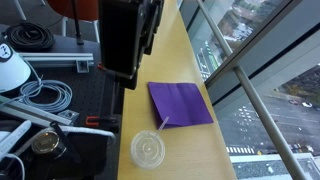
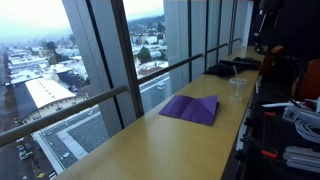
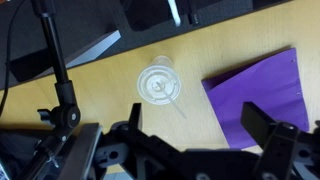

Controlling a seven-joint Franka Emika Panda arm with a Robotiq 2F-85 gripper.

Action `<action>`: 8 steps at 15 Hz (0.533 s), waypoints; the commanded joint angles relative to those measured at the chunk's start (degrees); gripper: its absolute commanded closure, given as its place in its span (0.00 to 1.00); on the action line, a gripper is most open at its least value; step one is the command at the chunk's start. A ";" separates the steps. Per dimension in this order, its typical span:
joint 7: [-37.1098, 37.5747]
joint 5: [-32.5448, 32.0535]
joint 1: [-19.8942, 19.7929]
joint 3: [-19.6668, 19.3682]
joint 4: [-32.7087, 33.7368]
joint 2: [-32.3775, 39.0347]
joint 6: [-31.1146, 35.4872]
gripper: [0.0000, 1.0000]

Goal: Open the purple folder.

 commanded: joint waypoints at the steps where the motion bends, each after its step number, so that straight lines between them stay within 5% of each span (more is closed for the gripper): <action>1: 0.15 -0.19 0.35 -0.31 0.12 -0.02 -0.19 0.00; 8: -0.58 7.74 8.81 1.76 0.97 4.08 3.84 0.00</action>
